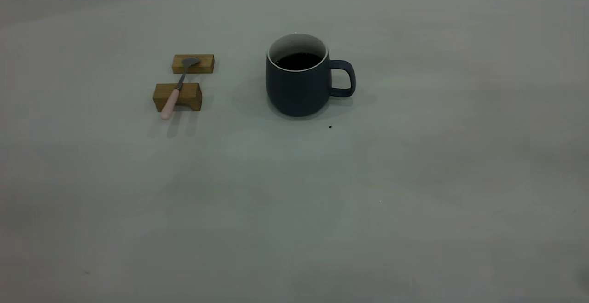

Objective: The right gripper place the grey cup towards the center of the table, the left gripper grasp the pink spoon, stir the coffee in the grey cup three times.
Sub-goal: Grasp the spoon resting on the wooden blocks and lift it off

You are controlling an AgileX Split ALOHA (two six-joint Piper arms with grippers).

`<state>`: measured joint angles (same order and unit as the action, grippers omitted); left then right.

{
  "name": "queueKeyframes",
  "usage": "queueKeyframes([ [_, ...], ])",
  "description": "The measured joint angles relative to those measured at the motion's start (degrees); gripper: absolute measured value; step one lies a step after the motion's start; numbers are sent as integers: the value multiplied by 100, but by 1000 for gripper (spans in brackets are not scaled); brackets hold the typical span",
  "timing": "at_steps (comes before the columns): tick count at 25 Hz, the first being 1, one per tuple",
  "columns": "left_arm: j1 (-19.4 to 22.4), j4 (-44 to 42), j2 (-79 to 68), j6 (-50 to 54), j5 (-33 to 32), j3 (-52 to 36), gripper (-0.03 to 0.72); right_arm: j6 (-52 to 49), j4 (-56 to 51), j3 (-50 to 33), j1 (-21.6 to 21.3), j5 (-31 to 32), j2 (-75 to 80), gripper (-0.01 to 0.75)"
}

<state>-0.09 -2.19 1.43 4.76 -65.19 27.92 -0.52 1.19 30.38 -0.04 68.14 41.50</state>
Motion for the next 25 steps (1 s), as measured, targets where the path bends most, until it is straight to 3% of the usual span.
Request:
queueKeyframes([
  [16,0,0,0,0,0,0,500,-24,-5,-353,-5,-392,-3638,536],
  [25,0,0,0,0,0,0,500,-24,-5,-353,390,-355,-4031,536],
])
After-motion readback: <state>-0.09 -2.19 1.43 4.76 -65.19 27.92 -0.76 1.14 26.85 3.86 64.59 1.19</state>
